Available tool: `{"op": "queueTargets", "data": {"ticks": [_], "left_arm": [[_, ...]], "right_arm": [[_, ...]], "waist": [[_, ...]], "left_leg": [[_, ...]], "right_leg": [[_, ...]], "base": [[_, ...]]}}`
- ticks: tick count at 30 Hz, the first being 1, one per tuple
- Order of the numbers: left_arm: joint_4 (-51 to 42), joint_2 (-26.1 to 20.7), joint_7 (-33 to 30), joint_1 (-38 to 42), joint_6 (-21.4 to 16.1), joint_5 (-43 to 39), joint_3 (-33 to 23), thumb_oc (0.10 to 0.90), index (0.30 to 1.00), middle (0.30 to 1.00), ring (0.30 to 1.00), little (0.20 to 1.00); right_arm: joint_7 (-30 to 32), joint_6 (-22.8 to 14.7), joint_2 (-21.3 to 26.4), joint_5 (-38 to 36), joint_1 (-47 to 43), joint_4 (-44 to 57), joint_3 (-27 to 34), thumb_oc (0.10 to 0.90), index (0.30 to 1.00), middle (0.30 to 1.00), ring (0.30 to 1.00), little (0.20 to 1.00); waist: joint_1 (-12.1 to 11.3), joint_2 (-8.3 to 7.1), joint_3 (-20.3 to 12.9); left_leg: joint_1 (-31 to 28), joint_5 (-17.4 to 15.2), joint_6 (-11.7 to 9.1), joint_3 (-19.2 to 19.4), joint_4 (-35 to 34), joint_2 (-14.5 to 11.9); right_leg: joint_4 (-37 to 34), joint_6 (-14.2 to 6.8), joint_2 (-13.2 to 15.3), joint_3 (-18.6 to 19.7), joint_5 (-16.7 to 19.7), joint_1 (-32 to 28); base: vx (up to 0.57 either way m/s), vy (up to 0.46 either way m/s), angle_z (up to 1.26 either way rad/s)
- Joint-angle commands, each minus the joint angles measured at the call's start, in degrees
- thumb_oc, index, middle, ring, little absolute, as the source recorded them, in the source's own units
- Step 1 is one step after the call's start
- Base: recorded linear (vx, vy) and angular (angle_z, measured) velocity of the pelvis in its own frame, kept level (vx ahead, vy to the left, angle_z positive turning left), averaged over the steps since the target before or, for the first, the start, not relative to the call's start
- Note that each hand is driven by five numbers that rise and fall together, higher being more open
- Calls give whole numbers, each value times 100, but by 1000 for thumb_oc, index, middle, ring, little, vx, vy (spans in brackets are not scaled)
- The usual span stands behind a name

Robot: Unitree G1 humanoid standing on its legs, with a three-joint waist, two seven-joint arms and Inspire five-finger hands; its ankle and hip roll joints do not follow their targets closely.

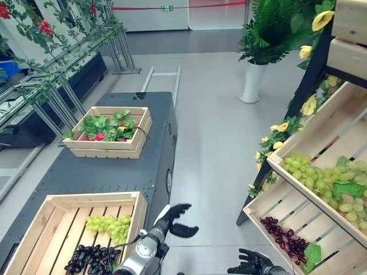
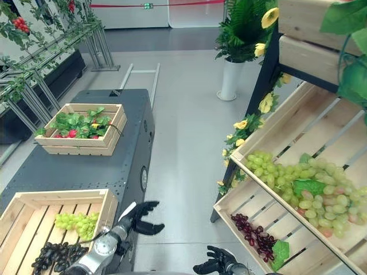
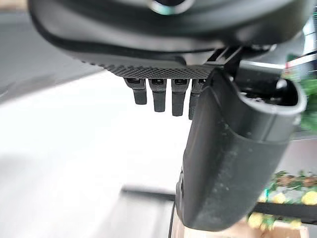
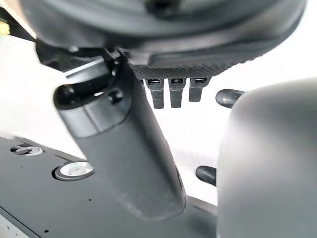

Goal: Pick up the fruits from the basket on one side to the basket on the other side

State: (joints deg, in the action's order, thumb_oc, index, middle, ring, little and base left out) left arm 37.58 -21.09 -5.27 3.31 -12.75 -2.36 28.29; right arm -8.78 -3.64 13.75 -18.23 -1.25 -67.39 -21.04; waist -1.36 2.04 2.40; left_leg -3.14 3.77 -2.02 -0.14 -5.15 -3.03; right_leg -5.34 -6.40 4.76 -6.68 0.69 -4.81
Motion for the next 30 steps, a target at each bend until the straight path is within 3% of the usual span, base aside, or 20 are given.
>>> {"op": "queueTargets", "data": {"ticks": [1, 9, 19, 26, 30], "left_arm": [[-462, -441, -716, 803, 50, 568, -466, 800, 900, 900, 900, 900], [-1126, -1137, -1412, 465, 491, 1220, -1156, 800, 900, 900, 900, 900], [-1401, -1570, -1921, -418, 1085, 1944, -2189, 800, 900, 900, 900, 900], [-1190, -1820, -2346, -743, 1387, 2246, -2476, 800, 900, 900, 900, 900], [-982, -2178, -2711, -755, 1759, 2613, -2533, 800, 900, 900, 900, 900]], "right_arm": [[-109, -68, 198, 99, -207, 317, -80, 800, 900, 900, 900, 900], [-219, -22, 347, 256, 33, 536, 6, 800, 900, 900, 900, 900], [-321, -219, 360, 190, 263, 728, 42, 800, 900, 900, 900, 900], [-343, -386, 327, 42, 252, 781, -83, 800, 900, 900, 900, 900], [-261, -588, 319, -146, 205, 860, -183, 800, 900, 900, 900, 900]], "waist": [[-220, -153, 193], [-443, -206, 265], [-846, -311, 482], [-979, -461, 706], [-1010, -520, 989]], "left_leg": [[84, -225, 369, -214, 15, 454], [176, -139, 341, -405, 15, 484], [361, 17, 309, -680, 15, 488], [533, 57, 280, -755, 81, 442], [685, 81, 272, -821, 98, 422]], "right_leg": [[173, 265, -135, -277, 84, 168], [203, 305, -128, -550, 15, 139], [379, 392, -156, -918, -115, 217], [497, 448, -224, -999, -165, 363], [633, 486, -264, -1062, -212, 543]], "base": [[11, -5, 16], [22, 3, 25], [37, 20, 20], [24, 3, 8], [-11, 10, 12]]}}
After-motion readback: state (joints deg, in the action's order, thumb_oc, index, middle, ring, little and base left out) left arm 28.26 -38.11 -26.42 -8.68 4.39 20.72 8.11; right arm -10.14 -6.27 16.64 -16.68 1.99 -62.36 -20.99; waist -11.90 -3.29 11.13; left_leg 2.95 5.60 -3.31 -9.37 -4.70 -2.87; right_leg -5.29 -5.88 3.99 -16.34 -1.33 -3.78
